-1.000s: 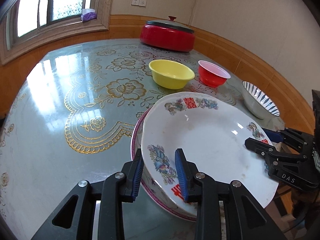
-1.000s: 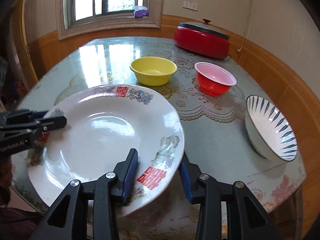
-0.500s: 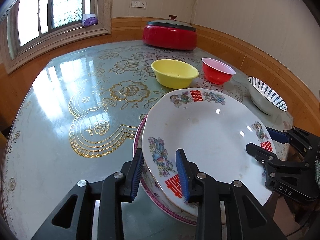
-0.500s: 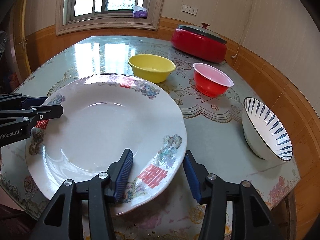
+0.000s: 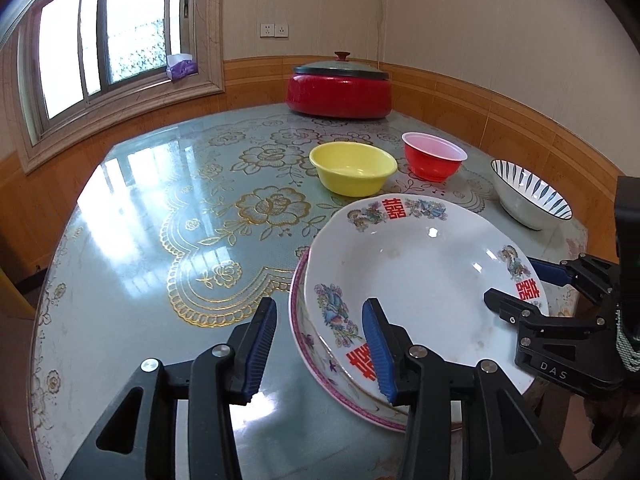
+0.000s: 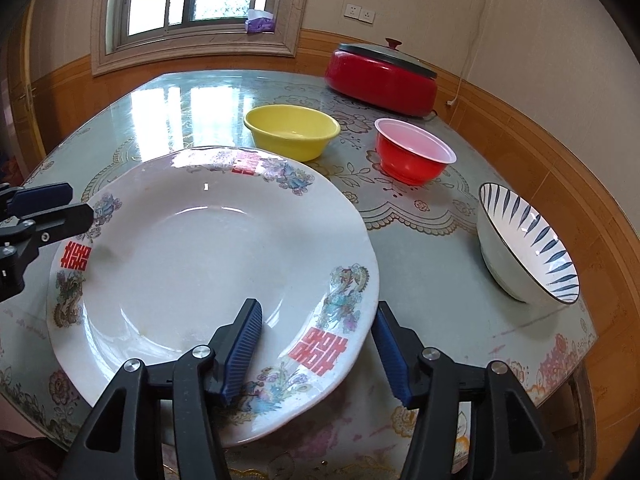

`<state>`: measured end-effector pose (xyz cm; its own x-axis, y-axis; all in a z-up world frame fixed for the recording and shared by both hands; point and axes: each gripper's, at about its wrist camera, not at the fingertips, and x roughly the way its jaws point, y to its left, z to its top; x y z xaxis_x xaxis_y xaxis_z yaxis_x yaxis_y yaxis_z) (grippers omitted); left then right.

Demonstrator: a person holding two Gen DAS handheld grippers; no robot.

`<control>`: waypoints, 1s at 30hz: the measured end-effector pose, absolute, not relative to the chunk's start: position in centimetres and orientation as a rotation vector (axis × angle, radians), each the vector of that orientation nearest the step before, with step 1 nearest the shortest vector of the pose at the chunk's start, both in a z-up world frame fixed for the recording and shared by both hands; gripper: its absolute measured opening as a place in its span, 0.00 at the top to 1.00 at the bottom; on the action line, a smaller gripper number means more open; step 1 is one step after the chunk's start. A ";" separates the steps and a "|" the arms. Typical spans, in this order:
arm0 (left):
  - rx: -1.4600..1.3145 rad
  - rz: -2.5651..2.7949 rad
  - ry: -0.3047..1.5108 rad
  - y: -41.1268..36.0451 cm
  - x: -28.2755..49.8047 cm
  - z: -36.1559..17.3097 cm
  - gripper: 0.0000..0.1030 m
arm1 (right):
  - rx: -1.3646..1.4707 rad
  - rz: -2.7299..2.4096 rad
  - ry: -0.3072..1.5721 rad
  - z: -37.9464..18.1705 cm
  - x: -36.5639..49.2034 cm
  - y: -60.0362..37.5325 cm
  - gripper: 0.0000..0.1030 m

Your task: Organize plates and bowls

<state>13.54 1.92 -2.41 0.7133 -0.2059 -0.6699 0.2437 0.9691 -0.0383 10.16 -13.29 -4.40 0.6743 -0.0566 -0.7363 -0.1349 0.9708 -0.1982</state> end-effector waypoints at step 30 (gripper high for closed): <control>0.158 -0.450 0.596 -1.5 10.6 2.5 0.42 | -0.036 -0.109 0.792 -0.8 5.8 -15.7 0.44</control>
<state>10.62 -1.51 2.53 0.7343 -0.3626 -0.5739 0.4523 0.8917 0.0152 5.82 -15.65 -0.84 0.6971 -0.1109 -0.7084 0.0838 0.9938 -0.0731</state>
